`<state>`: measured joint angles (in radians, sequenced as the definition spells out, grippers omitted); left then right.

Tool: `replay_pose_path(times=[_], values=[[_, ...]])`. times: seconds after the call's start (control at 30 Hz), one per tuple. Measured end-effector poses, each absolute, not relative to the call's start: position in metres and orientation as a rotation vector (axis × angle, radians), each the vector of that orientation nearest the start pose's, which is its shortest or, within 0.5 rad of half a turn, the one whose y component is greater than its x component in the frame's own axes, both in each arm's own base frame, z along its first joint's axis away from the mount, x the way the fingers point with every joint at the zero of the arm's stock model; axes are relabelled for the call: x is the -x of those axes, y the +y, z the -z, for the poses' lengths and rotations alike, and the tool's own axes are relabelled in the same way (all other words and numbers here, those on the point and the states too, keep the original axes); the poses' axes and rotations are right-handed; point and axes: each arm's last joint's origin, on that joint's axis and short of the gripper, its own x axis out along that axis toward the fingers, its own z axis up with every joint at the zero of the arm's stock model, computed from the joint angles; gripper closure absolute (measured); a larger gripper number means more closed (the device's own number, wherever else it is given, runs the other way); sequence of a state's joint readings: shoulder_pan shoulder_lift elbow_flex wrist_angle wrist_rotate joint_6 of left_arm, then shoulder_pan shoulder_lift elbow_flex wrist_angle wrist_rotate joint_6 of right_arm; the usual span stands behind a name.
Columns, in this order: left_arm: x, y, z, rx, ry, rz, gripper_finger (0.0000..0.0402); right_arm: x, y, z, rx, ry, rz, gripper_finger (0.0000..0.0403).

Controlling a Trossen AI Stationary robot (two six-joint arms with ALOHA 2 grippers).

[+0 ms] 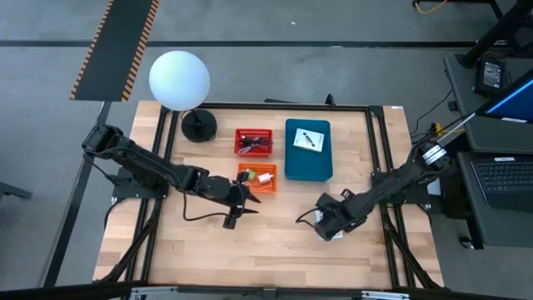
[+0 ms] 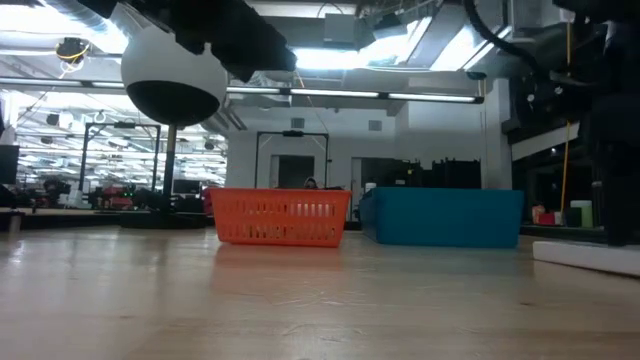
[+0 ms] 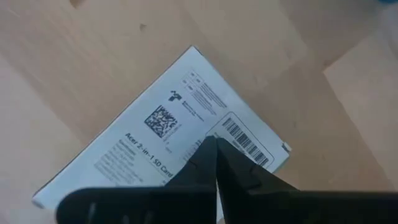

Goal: Pick and place items into bin
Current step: Put the white card reader box into the blue bin

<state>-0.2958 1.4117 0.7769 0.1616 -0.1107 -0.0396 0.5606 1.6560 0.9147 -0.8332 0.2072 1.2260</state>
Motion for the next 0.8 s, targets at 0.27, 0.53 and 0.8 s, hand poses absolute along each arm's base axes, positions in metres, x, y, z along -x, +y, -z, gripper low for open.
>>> replay_pose_path(times=[0.27, 0.53, 0.8], values=[[-0.281, -0.097, -0.224, -0.060, 0.462, 0.215, 0.0256, -0.238, 0.142, -0.141, -0.290, 1.322, 0.450, 0.0402], [-0.279, -0.106, -0.226, -0.050, 0.437, 0.216, 0.0256, -0.251, 0.146, -0.142, -0.123, 1.235, 0.230, 0.0403], [-0.278, -0.110, -0.228, -0.035, 0.415, 0.206, 0.0256, -0.269, 0.141, -0.144, -0.041, 1.126, 0.097, 0.0403]])
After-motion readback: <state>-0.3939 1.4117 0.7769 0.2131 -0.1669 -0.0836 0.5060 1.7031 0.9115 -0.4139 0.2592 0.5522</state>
